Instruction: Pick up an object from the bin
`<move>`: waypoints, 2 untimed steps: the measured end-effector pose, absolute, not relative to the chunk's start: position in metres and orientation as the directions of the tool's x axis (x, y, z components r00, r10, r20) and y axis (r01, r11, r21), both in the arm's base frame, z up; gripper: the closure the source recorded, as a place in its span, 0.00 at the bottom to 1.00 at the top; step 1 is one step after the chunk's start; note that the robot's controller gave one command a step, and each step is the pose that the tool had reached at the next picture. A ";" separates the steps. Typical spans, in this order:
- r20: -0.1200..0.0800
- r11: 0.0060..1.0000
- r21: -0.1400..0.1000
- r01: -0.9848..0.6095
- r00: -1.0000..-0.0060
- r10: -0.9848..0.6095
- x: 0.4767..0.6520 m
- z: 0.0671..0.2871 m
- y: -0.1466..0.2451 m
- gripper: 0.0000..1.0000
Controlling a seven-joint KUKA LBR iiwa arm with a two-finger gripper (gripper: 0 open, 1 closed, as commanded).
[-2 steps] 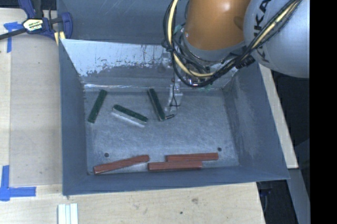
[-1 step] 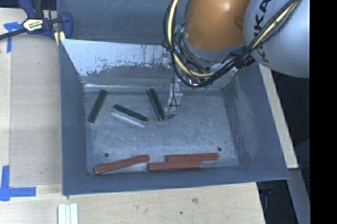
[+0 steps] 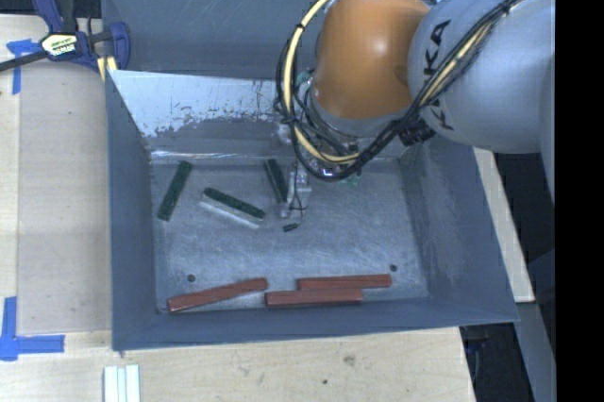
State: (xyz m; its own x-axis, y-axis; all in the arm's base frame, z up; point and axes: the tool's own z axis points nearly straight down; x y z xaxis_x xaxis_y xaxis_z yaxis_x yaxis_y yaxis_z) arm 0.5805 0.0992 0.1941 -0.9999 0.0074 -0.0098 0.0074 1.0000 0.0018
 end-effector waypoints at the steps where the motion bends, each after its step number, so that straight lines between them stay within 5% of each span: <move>1: -0.003 0.996 0.002 0.087 -0.996 0.087 0.594 0.072 0.107 1.00; 2: -0.003 0.996 0.002 0.087 -0.996 0.087 0.594 0.072 0.107 1.00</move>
Offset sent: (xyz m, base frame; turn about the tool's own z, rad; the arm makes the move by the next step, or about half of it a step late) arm 0.0000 0.0000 0.0000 0.0000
